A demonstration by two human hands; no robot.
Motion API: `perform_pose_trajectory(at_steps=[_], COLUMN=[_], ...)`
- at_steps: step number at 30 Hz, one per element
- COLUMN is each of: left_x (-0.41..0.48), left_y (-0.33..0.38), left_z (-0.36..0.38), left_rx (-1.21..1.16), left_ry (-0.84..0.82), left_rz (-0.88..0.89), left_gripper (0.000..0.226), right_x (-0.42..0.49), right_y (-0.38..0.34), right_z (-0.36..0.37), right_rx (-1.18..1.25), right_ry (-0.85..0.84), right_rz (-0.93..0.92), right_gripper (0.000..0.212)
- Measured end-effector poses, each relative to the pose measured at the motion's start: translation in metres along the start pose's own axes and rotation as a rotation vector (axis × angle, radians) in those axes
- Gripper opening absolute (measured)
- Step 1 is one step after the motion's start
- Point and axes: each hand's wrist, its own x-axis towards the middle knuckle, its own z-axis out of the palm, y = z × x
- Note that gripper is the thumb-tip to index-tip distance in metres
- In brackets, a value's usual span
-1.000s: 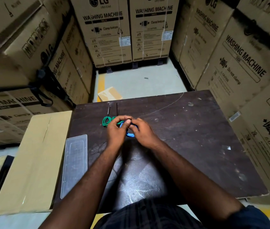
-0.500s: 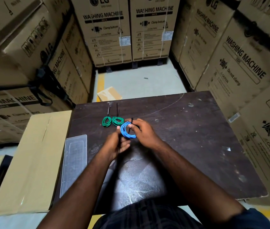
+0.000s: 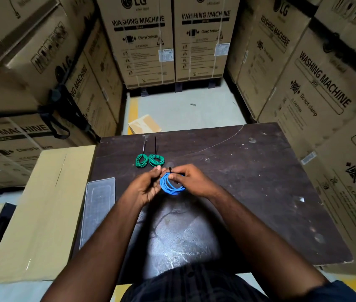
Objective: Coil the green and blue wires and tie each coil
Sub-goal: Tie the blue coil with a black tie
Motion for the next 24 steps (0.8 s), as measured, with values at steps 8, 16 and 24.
perform_pose_trajectory(at_steps=[8, 16, 24], left_x=[-0.005, -0.021, -0.025], left_y=[-0.001, 0.003, 0.006], left_z=[-0.006, 0.001, 0.000], left_rx=[0.046, 0.040, 0.083], left_ry=[-0.036, -0.082, -0.098], left_rz=[0.124, 0.183, 0.212], left_gripper=[0.013, 0.018, 0.015], right_x=[-0.003, -0.007, -0.014], right_y=[0.002, -0.003, -0.011], right_z=[-0.002, 0.001, -0.001], right_rx=[0.041, 0.135, 0.258], right_ry=[0.020, 0.073, 0.093], right_rz=[0.010, 0.064, 0.090], right_gripper=[0.014, 0.018, 0.015])
